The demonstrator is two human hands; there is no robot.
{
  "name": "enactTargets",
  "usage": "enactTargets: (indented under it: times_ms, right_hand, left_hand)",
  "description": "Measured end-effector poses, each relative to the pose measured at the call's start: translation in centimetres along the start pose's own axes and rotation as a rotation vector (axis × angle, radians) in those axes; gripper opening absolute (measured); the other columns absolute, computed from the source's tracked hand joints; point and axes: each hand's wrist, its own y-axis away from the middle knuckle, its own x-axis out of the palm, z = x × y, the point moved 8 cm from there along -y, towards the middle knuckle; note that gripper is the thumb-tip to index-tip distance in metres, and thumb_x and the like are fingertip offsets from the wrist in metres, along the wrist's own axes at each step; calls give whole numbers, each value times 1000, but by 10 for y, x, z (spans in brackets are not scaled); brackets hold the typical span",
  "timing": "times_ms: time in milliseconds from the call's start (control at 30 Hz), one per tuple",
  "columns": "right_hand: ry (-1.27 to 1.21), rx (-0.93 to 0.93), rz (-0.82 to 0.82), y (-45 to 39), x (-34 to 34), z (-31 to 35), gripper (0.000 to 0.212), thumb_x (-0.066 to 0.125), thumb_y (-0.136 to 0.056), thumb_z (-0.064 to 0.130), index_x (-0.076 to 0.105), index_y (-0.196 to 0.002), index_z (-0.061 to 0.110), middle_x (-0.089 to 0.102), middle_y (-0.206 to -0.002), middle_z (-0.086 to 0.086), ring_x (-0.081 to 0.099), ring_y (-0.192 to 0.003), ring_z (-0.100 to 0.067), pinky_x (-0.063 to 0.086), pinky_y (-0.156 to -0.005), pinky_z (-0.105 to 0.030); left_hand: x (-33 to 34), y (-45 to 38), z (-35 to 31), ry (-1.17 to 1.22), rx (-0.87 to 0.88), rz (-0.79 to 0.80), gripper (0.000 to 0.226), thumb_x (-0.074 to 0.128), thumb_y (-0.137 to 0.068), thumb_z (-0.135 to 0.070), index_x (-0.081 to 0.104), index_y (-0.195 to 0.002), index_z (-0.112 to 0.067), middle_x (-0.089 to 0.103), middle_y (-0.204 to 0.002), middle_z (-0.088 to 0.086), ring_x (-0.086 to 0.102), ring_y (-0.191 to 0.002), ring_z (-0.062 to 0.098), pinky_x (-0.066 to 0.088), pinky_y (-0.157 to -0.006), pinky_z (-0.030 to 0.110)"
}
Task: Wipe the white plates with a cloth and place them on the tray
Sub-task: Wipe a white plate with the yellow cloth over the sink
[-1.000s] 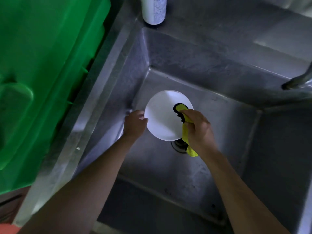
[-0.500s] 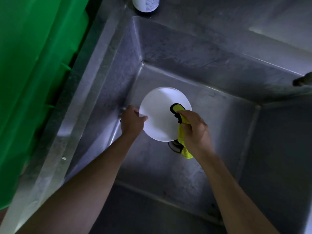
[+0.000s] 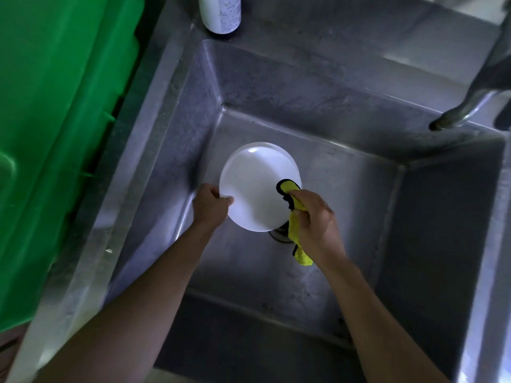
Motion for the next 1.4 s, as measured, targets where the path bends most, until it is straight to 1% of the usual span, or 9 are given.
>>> enactTargets:
  times_ms: [167, 267, 433, 700, 833, 1000, 1133, 1233, 1400]
  right_hand:
    - [17, 31, 3, 22, -7, 1, 54, 44, -88, 5, 61, -130, 33, 60, -126, 4, 57, -111, -22, 52, -92, -43]
    - [-16, 40, 10, 35, -11, 6, 52, 43, -89, 5, 60, -129, 34, 59, -123, 4, 59, -104, -24, 56, -84, -45]
    - [-28, 15, -30, 59, -26, 23, 48, 44, -90, 5, 62, -125, 31, 61, -121, 2, 61, -99, -23, 57, -80, -43]
    - [-50, 24, -81, 87, -55, 38, 48, 46, -90, -2, 65, -127, 22, 62, -123, -2, 59, -105, -27, 52, -86, -44]
    - [-29, 25, -119, 94, -70, 51, 49, 49, -88, -2, 65, -129, 21, 62, -130, -4, 58, -112, -30, 51, -92, -45]
    - [-26, -115, -197, 100, -93, 89, 48, 52, -88, 2, 63, -131, 20, 64, -130, 0, 59, -114, -28, 50, -95, -42]
    - [53, -81, -185, 101, -97, 102, 48, 60, -91, 18, 57, -138, 27, 59, -140, 5, 53, -122, -24, 47, -99, -43]
    - [163, -49, -193, 107, -103, 103, 44, 53, -94, 33, 57, -137, 28, 54, -145, 7, 51, -127, -27, 43, -98, -46]
    - [465, -231, -208, 134, -112, 107, 52, 51, -101, 39, 42, -151, 32, 30, -164, 1, 26, -151, -26, 23, -113, -49]
  left_hand:
    - [13, 24, -2, 254, -82, 151, 28, 68, -89, -2, 57, -116, -2, 64, -123, 16, 65, -109, 36, 61, -68, 41]
    - [20, 44, -7, 355, -122, 226, 20, 63, -91, 2, 57, -107, -10, 64, -124, 17, 67, -103, 33, 60, -67, 40]
    - [26, 74, -20, 391, -120, 316, 47, 53, -86, 12, 55, -124, -16, 59, -131, 13, 62, -113, 38, 62, -61, 39]
    - [10, 116, -26, 389, -111, 388, 56, 50, -86, 11, 60, -133, -18, 66, -127, 11, 63, -113, 36, 62, -61, 37]
    - [4, 146, -40, 379, -82, 439, 53, 51, -84, 11, 65, -125, -20, 72, -117, 7, 68, -105, 33, 61, -60, 36]
    - [7, 191, -67, 365, -16, 601, 55, 61, -72, 3, 69, -122, -20, 74, -116, 9, 70, -104, 35, 62, -72, 46]
    - [14, 217, -91, 365, 49, 725, 58, 62, -70, 0, 72, -120, -26, 75, -113, 9, 73, -101, 32, 62, -75, 47]
    - [14, 228, -103, 363, 74, 765, 56, 61, -65, -4, 76, -110, -32, 77, -109, 9, 74, -98, 31, 61, -75, 48]
    - [8, 236, -117, 419, 69, 776, 48, 59, -66, -1, 77, -105, -21, 75, -108, 18, 71, -98, 40, 59, -72, 48]
